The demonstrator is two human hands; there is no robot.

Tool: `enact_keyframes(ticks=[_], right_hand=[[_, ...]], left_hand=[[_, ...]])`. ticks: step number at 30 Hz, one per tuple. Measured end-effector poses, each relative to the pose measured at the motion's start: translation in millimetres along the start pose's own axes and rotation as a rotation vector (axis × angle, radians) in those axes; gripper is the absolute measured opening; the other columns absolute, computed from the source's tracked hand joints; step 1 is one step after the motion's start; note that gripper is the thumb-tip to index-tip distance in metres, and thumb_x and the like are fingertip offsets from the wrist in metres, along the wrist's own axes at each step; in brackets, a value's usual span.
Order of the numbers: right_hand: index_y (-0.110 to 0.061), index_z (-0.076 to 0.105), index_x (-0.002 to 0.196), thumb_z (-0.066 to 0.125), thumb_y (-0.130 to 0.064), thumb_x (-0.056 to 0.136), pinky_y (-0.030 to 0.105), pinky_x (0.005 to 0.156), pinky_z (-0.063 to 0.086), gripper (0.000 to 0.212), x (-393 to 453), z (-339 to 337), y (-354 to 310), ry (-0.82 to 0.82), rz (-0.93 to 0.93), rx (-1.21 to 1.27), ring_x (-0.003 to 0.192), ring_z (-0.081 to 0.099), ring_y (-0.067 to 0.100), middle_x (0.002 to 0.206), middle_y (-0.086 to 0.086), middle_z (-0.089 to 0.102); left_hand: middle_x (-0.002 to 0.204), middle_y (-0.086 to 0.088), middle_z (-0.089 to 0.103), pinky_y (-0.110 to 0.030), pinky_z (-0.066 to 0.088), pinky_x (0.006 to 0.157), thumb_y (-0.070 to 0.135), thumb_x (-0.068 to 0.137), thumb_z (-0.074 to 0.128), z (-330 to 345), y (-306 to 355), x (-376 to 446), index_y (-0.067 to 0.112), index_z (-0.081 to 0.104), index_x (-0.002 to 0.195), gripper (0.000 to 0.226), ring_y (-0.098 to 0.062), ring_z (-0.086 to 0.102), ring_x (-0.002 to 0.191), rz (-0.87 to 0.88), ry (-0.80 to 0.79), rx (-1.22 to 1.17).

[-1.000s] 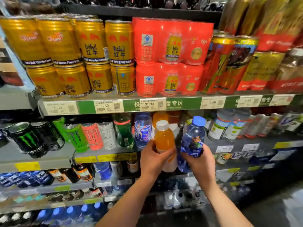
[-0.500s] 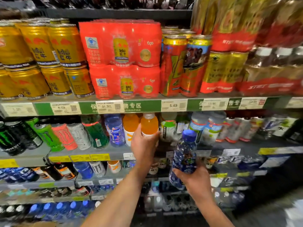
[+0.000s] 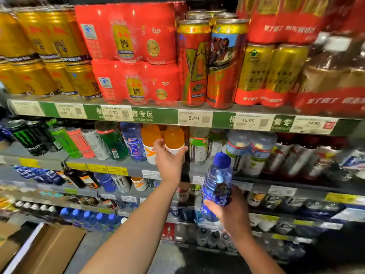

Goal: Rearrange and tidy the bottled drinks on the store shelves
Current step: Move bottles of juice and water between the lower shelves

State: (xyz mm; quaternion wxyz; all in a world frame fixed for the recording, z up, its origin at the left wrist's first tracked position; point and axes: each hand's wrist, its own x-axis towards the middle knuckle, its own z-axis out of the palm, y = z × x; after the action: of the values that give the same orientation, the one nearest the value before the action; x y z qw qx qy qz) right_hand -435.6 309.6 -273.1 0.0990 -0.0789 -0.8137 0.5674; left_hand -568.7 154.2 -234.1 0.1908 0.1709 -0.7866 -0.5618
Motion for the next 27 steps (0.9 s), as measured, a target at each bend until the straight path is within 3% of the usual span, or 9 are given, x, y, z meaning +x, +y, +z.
enact_keyframes(ticks=[5, 8, 12, 14, 16, 20, 24, 27], right_hand=[[-0.034, 0.068, 0.094, 0.089, -0.016, 0.061, 0.027, 0.074, 0.055, 0.043, -3, 11, 5, -0.007, 0.025, 0.012, 0.080, 0.069, 0.000, 0.089, -0.017, 0.073], [-0.043, 0.064, 0.077, 0.089, -0.007, 0.061, 0.020, 0.066, 0.052, 0.047, -6, 25, 4, -0.013, 0.070, 0.026, 0.072, 0.066, -0.008, 0.080, -0.029, 0.070], [-0.044, 0.066, 0.095, 0.083, -0.026, 0.055, 0.034, 0.073, 0.059, 0.047, -15, 48, 1, -0.077, 0.073, 0.034, 0.080, 0.072, 0.003, 0.088, -0.014, 0.075], [-0.038, 0.067, 0.098, 0.079, -0.028, 0.054, 0.042, 0.074, 0.060, 0.046, -19, 61, -1, -0.101, 0.064, 0.036, 0.082, 0.073, 0.009, 0.090, -0.008, 0.075], [-0.035, 0.070, 0.097, 0.081, -0.020, 0.058, 0.042, 0.074, 0.060, 0.043, -22, 77, -10, -0.132, 0.063, 0.022, 0.084, 0.074, 0.010, 0.090, -0.006, 0.076], [-0.028, 0.073, 0.091, 0.086, -0.002, 0.056, 0.023, 0.073, 0.058, 0.046, -32, 120, -23, -0.176, 0.085, 0.034, 0.083, 0.073, 0.004, 0.088, -0.010, 0.076], [-0.024, 0.070, 0.096, 0.076, -0.015, 0.061, 0.040, 0.075, 0.058, 0.037, -40, 191, -16, -0.245, 0.077, -0.067, 0.084, 0.070, 0.012, 0.090, -0.003, 0.073], [-0.027, 0.067, 0.106, 0.079, -0.027, 0.059, 0.038, 0.079, 0.056, 0.049, -45, 247, -22, -0.331, 0.052, -0.134, 0.092, 0.067, 0.012, 0.098, -0.004, 0.068]], left_hand=[[0.086, 0.001, 0.061, -0.019, 0.048, 0.072, 0.017, 0.082, 0.082, -18, -5, -31, 0.016, 0.048, 0.106, 0.041, -0.010, 0.059, 0.074, -0.025, 0.093, -0.240], [0.077, 0.001, 0.062, -0.016, 0.047, 0.068, 0.014, 0.091, 0.072, -35, -19, -58, 0.008, 0.058, 0.095, 0.015, -0.003, 0.057, 0.067, -0.002, -0.035, -0.349], [0.081, 0.004, 0.069, -0.025, 0.049, 0.076, 0.048, 0.085, 0.066, -60, -48, -82, 0.014, 0.069, 0.097, 0.036, -0.009, 0.061, 0.079, -0.049, -0.430, -0.311], [0.094, -0.002, 0.074, -0.028, 0.051, 0.082, 0.048, 0.078, 0.069, -75, -59, -86, 0.018, 0.069, 0.106, 0.041, -0.011, 0.066, 0.088, -0.080, -0.573, -0.268], [0.103, -0.002, 0.076, -0.030, 0.055, 0.087, 0.038, 0.072, 0.080, -89, -73, -84, 0.025, 0.067, 0.114, 0.045, -0.015, 0.070, 0.096, -0.109, -0.657, -0.227], [0.106, -0.005, 0.076, -0.052, 0.055, 0.095, 0.027, 0.061, 0.092, -128, -101, -62, 0.027, 0.068, 0.114, 0.059, -0.031, 0.071, 0.103, -0.147, -0.642, -0.204], [0.099, -0.006, 0.078, -0.044, 0.058, 0.090, 0.029, 0.050, 0.093, -179, -125, -27, 0.012, 0.065, 0.110, 0.068, -0.027, 0.074, 0.095, -0.200, -0.593, -0.164], [0.094, -0.004, 0.078, -0.043, 0.059, 0.087, 0.013, 0.054, 0.097, -222, -152, 7, 0.011, 0.065, 0.105, 0.061, -0.021, 0.075, 0.092, -0.248, -0.545, -0.117]])
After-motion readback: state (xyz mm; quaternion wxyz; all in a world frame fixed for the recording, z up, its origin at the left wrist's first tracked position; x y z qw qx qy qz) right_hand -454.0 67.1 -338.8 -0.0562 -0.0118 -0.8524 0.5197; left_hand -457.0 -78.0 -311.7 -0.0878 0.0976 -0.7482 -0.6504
